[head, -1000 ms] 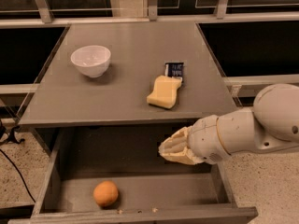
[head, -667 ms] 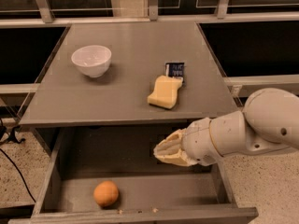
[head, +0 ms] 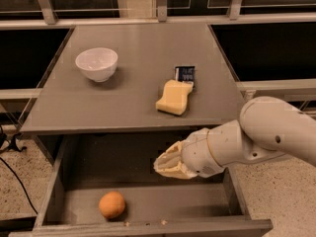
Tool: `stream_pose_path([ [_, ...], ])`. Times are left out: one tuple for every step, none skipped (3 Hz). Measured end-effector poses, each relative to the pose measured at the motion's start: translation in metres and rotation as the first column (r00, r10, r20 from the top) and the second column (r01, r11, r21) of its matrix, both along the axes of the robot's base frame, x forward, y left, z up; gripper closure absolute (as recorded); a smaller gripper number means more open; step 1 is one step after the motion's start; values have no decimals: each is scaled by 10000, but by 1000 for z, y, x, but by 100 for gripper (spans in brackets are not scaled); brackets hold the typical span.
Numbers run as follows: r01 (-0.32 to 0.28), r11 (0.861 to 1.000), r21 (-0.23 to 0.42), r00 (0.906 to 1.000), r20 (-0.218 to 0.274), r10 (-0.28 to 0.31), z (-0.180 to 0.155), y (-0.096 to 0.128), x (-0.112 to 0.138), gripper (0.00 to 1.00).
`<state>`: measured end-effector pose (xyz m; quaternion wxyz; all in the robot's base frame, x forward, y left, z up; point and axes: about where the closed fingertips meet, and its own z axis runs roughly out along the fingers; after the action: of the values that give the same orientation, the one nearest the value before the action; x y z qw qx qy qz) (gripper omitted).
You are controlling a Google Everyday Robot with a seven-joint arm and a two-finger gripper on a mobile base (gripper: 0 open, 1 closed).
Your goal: Pick orange from top drawer and place on counter
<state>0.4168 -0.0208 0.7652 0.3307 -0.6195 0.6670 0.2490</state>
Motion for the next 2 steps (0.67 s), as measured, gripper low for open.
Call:
stream_pose_path([
  [-126,9993,-346,9998,-141,121,-8,5,-4,100],
  [-367,9971,-662,9986,-411,340,-25,17,-10,100],
])
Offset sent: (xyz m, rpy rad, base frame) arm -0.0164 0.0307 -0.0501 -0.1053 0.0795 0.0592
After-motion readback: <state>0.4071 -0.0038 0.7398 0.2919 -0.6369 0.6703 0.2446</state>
